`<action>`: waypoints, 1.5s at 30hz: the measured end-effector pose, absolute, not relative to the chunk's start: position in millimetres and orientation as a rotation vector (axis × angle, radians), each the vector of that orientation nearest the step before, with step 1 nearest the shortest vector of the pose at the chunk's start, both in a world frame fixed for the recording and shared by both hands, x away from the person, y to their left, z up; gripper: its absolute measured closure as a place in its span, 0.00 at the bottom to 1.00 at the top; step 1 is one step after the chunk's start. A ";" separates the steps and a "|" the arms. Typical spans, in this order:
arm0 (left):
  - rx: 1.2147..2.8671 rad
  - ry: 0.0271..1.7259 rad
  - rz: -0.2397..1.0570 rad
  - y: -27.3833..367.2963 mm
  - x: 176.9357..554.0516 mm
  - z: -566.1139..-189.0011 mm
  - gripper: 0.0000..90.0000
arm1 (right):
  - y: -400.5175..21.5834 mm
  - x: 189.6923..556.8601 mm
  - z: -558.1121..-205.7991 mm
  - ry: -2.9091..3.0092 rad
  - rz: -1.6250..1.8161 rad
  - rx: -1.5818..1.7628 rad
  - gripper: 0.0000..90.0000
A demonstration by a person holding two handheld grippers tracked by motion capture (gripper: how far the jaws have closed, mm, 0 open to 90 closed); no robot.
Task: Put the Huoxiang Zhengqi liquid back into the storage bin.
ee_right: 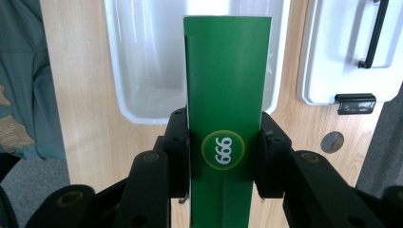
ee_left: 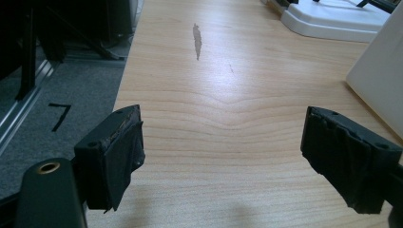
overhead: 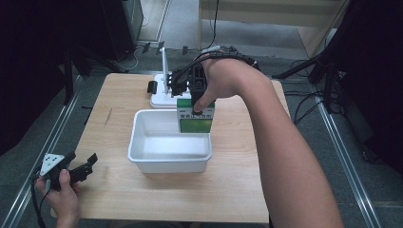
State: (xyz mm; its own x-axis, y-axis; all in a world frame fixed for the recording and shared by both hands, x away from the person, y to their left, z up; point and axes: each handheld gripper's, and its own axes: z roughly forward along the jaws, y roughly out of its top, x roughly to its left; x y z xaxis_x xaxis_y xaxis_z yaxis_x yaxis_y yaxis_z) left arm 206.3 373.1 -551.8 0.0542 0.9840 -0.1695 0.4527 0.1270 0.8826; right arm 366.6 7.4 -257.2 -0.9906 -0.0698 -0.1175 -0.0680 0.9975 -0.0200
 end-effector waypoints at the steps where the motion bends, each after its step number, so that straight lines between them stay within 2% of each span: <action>1: 1.457 1.533 0.769 373.1 206.3 -551.8 0.17 | 7.4 366.6 -257.2 3.021 -0.024 -0.105 0.72; 45: 1.461 1.530 0.773 372.9 206.0 -551.7 0.17 | 13.3 381.0 -334.1 3.052 -0.026 -0.203 0.72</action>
